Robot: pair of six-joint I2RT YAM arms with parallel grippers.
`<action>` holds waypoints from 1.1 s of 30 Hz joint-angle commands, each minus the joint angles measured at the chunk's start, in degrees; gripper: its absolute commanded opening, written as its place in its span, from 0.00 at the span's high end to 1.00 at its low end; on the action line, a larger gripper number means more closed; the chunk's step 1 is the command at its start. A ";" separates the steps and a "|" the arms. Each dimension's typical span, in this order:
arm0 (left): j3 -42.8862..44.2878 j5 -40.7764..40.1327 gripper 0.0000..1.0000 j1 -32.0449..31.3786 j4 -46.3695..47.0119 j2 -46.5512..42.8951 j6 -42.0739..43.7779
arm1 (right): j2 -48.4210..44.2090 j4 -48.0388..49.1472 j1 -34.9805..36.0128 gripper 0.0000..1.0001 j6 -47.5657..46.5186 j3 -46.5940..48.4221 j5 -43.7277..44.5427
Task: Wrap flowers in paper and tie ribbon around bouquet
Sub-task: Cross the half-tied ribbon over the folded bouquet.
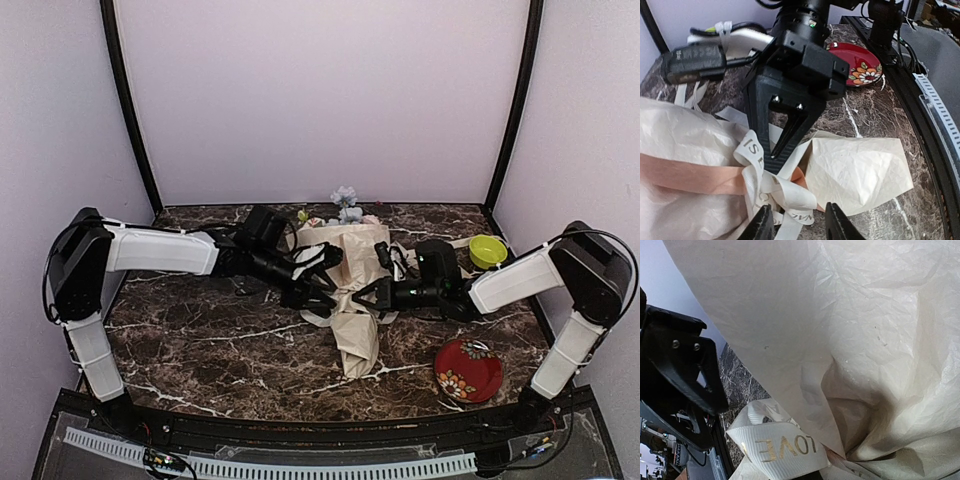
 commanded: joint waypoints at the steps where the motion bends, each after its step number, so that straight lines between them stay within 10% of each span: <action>1: -1.50 0.95 0.71 2.60 4.34 -3.44 -0.61 | 0.27 2.50 -0.37 1.00 -0.46 1.41 -0.62; 6: 2.85 -9.05 0.98 3.53 7.96 2.56 -4.51 | -0.05 2.24 -0.37 1.00 -0.46 1.39 -0.44; 20: 4.21 -8.80 1.00 -1.32 13.19 7.35 0.71 | -0.49 1.86 -0.36 1.00 -0.64 1.47 -0.01; 33: 3.57 1.05 0.58 0.12 8.10 4.44 -0.96 | -0.70 2.54 -0.36 1.00 -0.26 1.70 0.91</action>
